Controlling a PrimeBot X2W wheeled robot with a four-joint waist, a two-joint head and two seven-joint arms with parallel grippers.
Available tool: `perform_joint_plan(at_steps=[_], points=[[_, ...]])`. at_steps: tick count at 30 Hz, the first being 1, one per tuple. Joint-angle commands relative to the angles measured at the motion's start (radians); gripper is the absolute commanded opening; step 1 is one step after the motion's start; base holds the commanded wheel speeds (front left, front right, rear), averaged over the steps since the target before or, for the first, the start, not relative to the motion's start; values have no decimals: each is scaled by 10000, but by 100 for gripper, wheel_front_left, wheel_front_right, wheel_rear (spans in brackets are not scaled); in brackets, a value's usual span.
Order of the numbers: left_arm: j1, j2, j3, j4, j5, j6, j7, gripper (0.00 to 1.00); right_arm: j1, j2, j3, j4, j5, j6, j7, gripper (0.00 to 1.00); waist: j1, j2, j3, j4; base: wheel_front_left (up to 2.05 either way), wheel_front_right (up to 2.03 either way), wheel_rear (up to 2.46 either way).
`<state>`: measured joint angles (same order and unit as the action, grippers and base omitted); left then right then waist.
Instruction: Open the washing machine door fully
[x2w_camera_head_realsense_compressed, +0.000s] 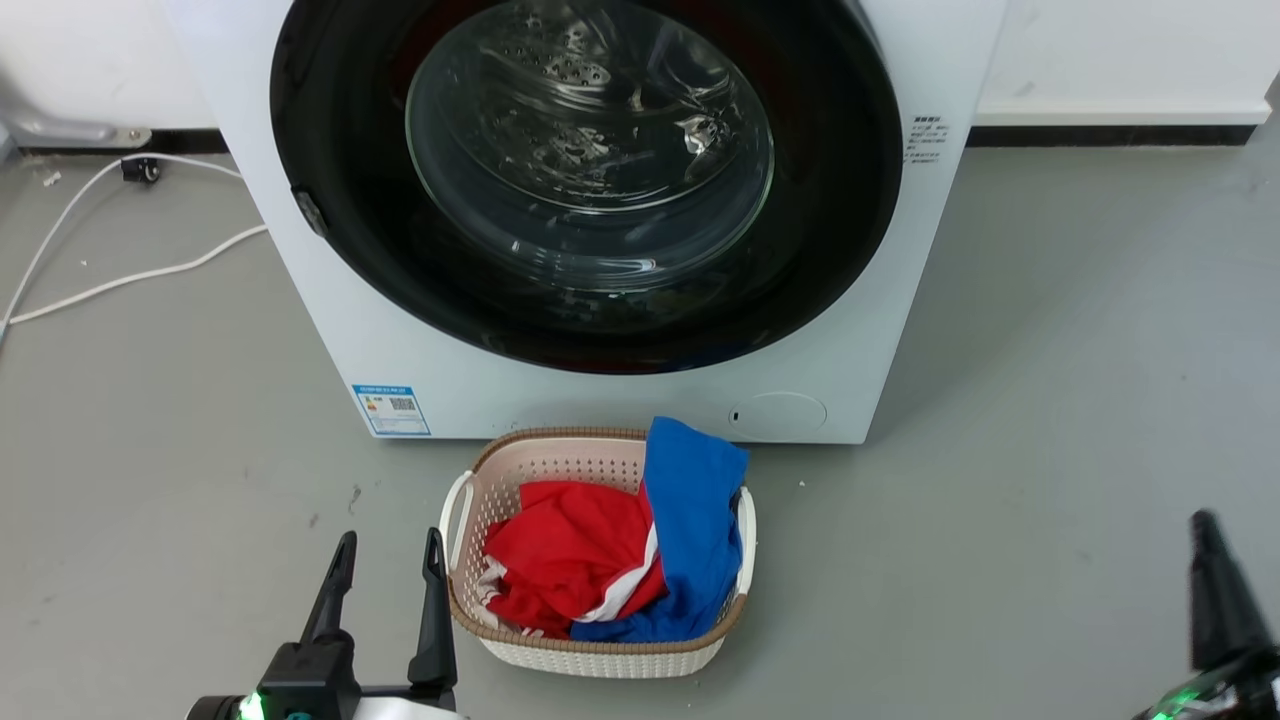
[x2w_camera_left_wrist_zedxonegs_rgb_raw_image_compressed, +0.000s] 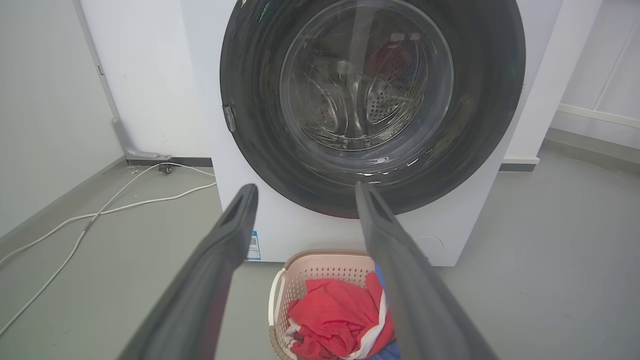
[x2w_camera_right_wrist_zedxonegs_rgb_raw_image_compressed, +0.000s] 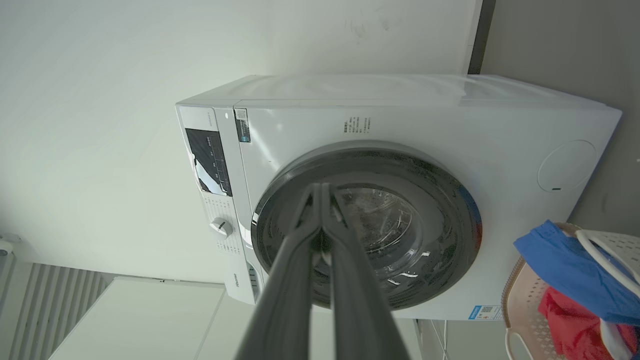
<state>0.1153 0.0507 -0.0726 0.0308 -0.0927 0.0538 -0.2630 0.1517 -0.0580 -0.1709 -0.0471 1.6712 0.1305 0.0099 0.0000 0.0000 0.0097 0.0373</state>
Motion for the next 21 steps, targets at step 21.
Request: perform_joint_plan(at_steps=[21], points=[[-1618, -4, -79, -708, 274, 112, -28, 100, -5541, -2454, -1596, 2283, -29, 4, 1760, 0, 0, 0, 2787, 281, 0, 0, 0]])
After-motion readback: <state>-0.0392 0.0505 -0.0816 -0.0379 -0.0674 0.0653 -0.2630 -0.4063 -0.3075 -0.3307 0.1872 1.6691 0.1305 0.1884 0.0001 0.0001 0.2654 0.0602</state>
